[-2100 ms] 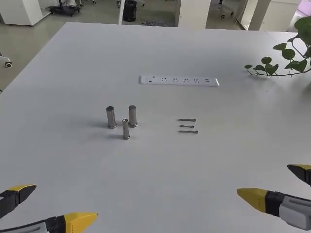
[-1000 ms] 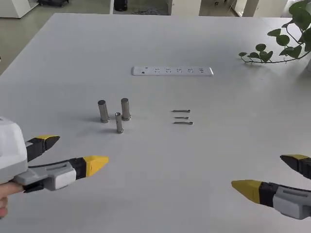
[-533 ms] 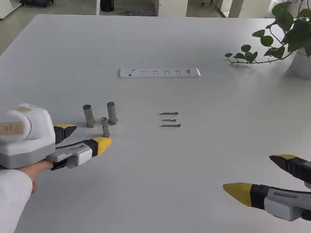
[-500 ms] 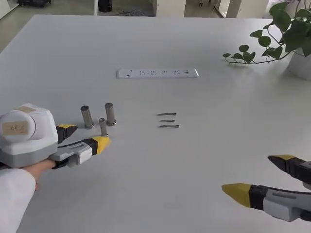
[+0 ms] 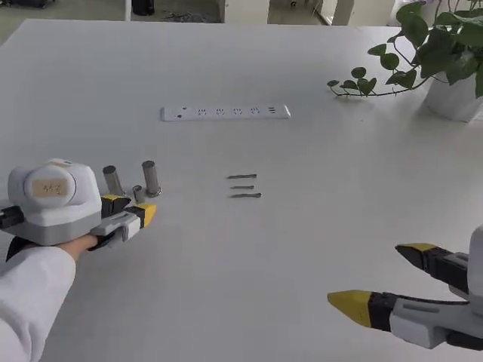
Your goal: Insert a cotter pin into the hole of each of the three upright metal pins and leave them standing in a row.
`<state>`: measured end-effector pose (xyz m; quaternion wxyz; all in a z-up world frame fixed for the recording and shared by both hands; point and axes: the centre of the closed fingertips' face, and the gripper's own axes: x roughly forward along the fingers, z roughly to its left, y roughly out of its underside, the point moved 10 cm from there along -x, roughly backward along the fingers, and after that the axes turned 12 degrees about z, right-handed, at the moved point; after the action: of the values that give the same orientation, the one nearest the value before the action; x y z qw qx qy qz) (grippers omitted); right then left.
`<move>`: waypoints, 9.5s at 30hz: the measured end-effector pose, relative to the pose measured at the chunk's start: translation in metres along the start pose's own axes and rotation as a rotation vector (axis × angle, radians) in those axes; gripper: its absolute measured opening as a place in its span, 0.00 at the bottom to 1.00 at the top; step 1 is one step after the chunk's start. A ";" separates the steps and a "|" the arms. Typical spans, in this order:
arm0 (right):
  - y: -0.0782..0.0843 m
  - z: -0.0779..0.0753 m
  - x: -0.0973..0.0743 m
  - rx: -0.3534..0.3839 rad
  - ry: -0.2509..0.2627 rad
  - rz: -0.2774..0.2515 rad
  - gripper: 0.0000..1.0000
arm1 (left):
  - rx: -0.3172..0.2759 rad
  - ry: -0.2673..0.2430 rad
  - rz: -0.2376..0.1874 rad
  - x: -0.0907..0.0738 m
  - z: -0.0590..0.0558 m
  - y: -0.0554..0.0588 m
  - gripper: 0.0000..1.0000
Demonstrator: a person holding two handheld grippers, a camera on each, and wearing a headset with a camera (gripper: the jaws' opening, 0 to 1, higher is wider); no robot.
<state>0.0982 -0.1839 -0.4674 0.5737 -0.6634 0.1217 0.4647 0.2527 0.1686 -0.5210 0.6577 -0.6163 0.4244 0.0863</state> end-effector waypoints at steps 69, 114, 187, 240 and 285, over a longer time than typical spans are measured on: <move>0.005 0.023 0.006 -0.014 -0.038 -0.008 0.76 | 0.423 0.341 0.036 -0.052 -0.053 0.019 0.07; 0.010 0.025 0.010 0.004 -0.061 -0.004 0.75 | 0.373 0.256 0.033 -0.042 -0.063 0.039 0.07; -0.097 0.008 0.032 -0.497 -0.138 0.215 0.64 | 0.144 0.375 -0.022 -0.160 -0.038 0.083 0.99; -0.186 -0.037 0.216 -0.741 -0.127 0.484 0.13 | -0.056 0.317 -0.077 -0.156 -0.043 0.092 0.99; -0.188 -0.024 0.223 -0.924 -0.118 0.613 0.00 | -0.044 0.315 -0.068 -0.162 -0.049 0.090 0.99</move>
<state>0.3600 -0.0632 -0.5159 0.0677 -0.7530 0.0604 0.6517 0.0720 0.2118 -0.4739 0.5718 -0.6504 0.4994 -0.0243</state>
